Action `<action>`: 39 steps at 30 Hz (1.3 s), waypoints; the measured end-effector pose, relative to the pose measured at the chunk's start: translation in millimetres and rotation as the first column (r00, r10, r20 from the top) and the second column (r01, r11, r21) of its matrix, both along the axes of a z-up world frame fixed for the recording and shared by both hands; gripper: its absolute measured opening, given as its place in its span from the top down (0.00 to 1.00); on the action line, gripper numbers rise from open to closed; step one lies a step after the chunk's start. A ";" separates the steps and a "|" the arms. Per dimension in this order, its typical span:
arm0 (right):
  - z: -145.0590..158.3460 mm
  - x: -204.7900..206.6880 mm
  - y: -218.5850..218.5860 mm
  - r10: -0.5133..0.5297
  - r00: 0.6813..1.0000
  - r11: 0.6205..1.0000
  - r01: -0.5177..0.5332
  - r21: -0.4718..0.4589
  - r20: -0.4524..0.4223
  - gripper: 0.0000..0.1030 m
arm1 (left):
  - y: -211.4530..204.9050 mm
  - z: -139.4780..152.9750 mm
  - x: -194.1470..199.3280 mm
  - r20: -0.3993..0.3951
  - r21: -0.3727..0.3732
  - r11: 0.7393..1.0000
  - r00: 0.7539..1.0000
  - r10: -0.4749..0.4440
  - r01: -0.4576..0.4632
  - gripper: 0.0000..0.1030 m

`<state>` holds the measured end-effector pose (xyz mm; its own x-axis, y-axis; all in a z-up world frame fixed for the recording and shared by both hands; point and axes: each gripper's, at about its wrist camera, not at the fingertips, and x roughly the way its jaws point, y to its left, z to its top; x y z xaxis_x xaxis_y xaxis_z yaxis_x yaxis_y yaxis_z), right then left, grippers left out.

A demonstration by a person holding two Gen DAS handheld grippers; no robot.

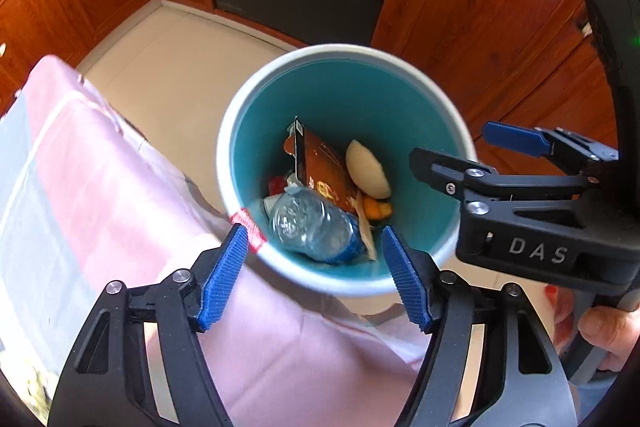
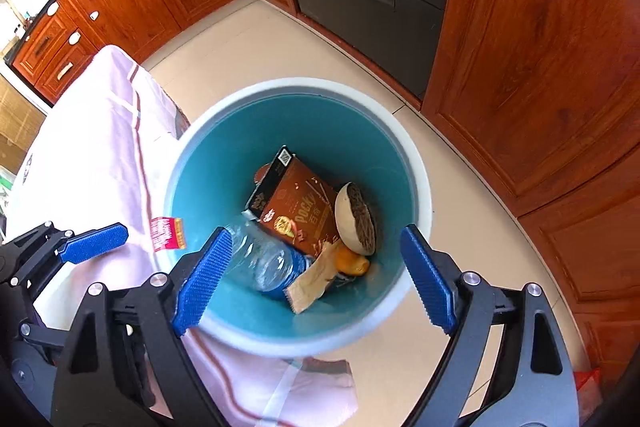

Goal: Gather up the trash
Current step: 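Open both grippers to drop the bowl and peel into the bin, then move both tools back over the table toward the corn husks and lid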

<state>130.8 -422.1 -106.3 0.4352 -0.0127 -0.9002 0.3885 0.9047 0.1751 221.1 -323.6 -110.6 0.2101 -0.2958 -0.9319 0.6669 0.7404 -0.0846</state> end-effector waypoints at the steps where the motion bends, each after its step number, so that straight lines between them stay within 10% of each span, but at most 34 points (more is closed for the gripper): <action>1: 6.0 -3.4 3.4 0.002 1.000 1.000 -0.002 0.001 0.008 0.17 | 9.2 5.2 -3.5 -0.002 -0.014 1.000 1.000 0.012 -0.012 0.26; 19: 96.9 -35.7 129.0 0.177 0.977 0.984 -0.177 -0.012 0.121 0.15 | 169.0 65.7 -48.7 0.039 -0.187 0.955 0.969 0.242 -0.231 0.06; 39: 91.2 1.6 324.4 0.458 0.887 0.888 -0.459 -0.003 0.060 0.15 | 407.8 66.6 -69.2 0.115 -0.183 0.844 0.842 0.527 -0.503 0.06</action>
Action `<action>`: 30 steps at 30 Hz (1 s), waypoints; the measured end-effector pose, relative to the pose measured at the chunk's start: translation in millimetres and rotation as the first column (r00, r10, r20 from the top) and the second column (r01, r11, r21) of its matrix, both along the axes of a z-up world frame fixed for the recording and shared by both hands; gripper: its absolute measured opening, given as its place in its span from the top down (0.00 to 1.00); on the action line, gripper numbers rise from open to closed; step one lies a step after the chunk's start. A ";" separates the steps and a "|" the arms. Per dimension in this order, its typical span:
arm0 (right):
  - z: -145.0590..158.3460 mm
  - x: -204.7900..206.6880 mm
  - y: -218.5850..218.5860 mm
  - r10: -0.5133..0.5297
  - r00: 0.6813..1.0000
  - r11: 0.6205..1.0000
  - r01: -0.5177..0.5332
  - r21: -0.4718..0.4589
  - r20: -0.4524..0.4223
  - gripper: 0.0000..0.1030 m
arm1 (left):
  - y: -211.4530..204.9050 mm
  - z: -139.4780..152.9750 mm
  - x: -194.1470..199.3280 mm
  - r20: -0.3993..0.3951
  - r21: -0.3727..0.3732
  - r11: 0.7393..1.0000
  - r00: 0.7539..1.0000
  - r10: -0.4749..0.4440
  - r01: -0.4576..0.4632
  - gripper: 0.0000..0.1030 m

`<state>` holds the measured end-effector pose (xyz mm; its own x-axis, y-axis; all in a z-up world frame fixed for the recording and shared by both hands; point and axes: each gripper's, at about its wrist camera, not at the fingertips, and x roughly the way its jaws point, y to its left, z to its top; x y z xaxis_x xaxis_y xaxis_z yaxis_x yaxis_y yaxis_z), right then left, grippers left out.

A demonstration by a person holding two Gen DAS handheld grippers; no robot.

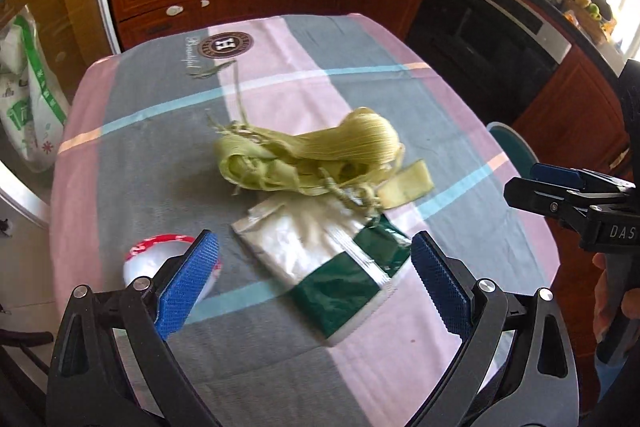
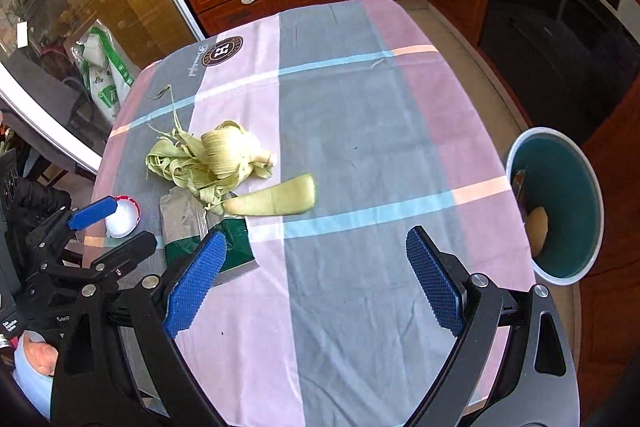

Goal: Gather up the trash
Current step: 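Move both tools back over the table toward the corn husks and lid, then grasp the white lid with the left gripper while the right gripper grasps the corn husks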

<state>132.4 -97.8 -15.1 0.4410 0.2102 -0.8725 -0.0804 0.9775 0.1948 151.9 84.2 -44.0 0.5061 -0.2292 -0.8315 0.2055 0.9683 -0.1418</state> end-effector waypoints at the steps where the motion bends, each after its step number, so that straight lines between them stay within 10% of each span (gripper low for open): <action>1: -2.9 2.7 6.3 0.009 1.000 1.000 -0.009 -0.003 -0.006 0.15 | 8.7 -1.5 0.4 0.001 0.010 1.000 1.000 0.009 -0.010 0.06; 19: -40.9 72.9 78.9 0.117 0.992 0.991 -0.119 -0.053 -0.045 0.15 | 118.2 -50.1 9.2 -0.040 -0.002 0.988 0.987 0.156 -0.157 0.06; 30: -65.3 92.1 99.2 0.168 0.985 0.978 -0.172 -0.118 -0.038 0.15 | 111.0 -54.8 6.1 -0.014 0.013 0.994 0.994 0.107 -0.107 0.41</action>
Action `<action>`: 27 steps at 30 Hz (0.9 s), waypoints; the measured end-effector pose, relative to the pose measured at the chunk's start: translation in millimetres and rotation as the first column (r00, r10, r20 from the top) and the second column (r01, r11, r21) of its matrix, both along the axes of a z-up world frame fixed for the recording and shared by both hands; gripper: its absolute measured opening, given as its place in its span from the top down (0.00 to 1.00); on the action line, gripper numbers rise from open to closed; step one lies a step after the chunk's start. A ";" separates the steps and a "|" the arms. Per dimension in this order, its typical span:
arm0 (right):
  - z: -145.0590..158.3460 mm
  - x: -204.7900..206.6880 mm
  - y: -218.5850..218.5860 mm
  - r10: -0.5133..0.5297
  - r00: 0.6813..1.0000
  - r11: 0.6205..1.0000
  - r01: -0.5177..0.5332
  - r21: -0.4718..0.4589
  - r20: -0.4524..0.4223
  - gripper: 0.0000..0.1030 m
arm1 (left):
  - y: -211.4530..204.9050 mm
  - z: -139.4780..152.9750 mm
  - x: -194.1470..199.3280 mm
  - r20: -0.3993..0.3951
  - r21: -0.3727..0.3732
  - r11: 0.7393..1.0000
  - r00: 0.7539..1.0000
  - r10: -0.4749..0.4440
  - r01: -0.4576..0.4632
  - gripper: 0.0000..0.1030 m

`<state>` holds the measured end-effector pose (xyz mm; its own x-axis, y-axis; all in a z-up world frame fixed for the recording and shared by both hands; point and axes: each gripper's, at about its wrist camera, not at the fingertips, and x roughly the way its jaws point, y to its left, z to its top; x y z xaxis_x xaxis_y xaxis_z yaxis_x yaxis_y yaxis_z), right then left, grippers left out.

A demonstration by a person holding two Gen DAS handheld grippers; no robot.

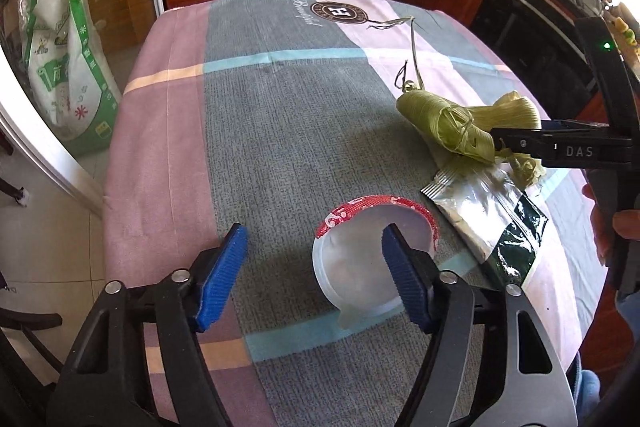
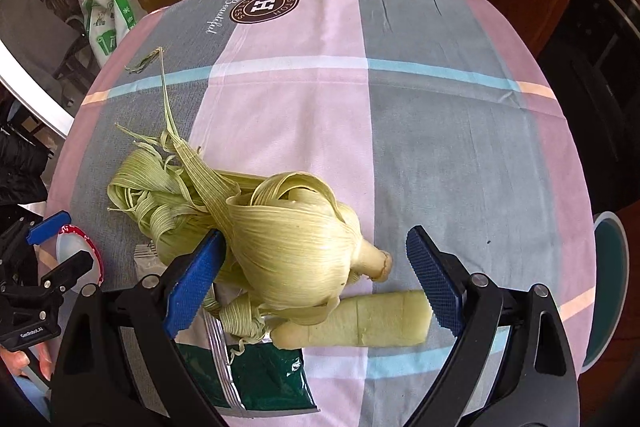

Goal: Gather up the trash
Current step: 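Grasp the white lid with the left gripper while the right gripper grasps the corn husks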

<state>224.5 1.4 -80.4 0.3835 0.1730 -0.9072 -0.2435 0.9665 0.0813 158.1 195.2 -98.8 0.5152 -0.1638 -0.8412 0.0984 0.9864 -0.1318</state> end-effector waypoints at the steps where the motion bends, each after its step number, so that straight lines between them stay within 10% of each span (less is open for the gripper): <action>1: 0.4 -0.5 1.6 0.005 1.000 1.000 -0.005 -0.002 0.010 0.19 | -1.2 0.4 -0.2 0.002 -0.001 1.000 1.000 -0.006 0.006 0.46; 9: 9.1 -9.3 7.6 0.033 0.999 0.999 -0.032 -0.023 0.044 0.54 | -12.2 0.7 -4.6 -0.005 -0.021 0.999 0.999 -0.035 0.034 0.89; 27: 76.9 -51.9 -37.1 -0.053 0.988 0.990 0.033 0.136 0.147 0.59 | -40.7 63.7 -23.4 0.095 -0.027 1.000 0.995 0.003 -0.001 0.90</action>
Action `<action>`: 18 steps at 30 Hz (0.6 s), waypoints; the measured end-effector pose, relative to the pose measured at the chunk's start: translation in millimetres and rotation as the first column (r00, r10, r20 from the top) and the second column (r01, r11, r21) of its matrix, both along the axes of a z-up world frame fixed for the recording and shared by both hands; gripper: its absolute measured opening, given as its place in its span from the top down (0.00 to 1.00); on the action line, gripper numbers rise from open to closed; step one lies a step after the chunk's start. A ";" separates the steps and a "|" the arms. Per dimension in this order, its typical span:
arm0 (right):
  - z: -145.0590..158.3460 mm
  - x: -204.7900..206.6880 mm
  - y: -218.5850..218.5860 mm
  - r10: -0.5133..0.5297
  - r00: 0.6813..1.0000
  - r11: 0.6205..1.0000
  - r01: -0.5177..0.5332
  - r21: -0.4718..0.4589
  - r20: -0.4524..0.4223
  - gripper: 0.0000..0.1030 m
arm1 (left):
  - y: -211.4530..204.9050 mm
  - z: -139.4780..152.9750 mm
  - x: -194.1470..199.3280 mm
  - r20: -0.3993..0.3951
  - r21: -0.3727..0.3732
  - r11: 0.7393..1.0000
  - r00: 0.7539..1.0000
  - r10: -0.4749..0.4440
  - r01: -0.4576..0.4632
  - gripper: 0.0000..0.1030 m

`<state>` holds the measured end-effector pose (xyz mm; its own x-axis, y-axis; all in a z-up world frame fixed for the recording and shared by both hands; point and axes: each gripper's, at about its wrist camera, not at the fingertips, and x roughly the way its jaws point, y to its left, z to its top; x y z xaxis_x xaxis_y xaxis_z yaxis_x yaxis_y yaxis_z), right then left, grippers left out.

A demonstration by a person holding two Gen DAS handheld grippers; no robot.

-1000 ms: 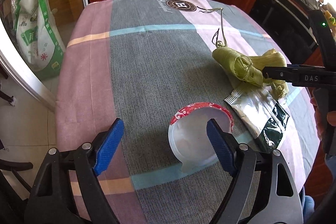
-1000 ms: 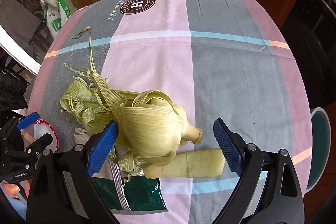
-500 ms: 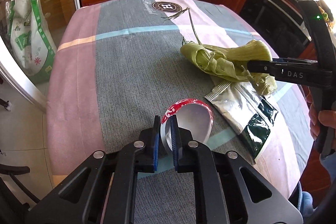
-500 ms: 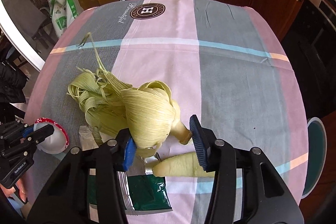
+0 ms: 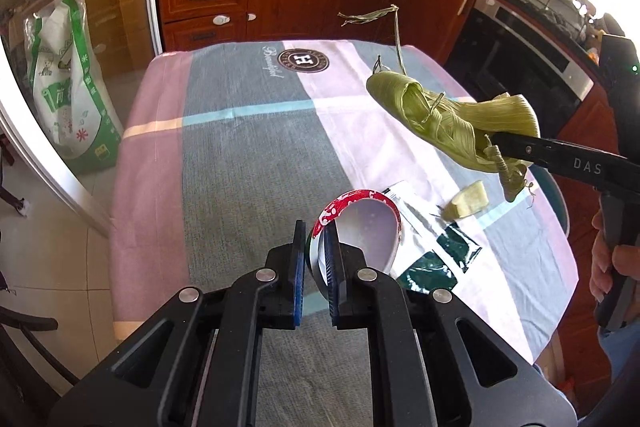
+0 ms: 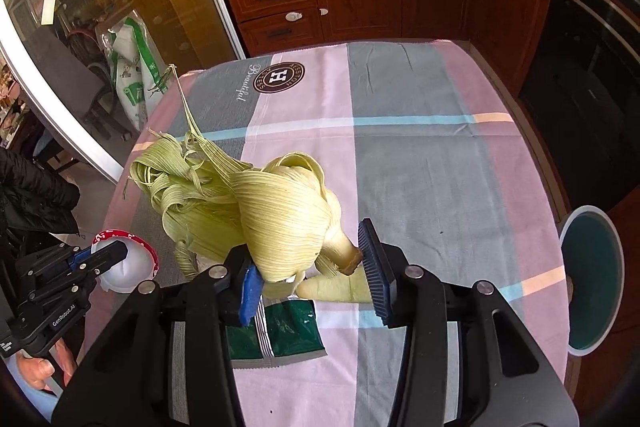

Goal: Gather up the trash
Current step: 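Grasp the white lid with the left gripper while the right gripper grasps the corn husks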

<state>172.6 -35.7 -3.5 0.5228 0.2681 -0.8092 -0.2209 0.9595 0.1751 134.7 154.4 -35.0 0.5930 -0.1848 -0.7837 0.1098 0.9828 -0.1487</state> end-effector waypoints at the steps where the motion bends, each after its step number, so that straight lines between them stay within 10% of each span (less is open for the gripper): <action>1: 3.6 -4.4 -5.8 -0.007 1.000 1.000 0.007 0.004 0.007 0.59 | -6.4 3.9 -2.1 0.006 0.002 1.000 1.000 -0.008 0.008 0.90; 18: 37.1 -74.3 -168.5 -0.237 0.967 0.969 0.229 0.093 0.094 0.59 | -168.1 39.3 -3.4 0.035 0.022 0.965 0.964 -0.262 0.262 0.90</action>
<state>98.3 -204.2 33.6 0.6580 0.1910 -0.7284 -0.0139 0.9702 0.2419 131.3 -13.6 4.3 0.5546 -0.3242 -0.7664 0.3688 0.9214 -0.1229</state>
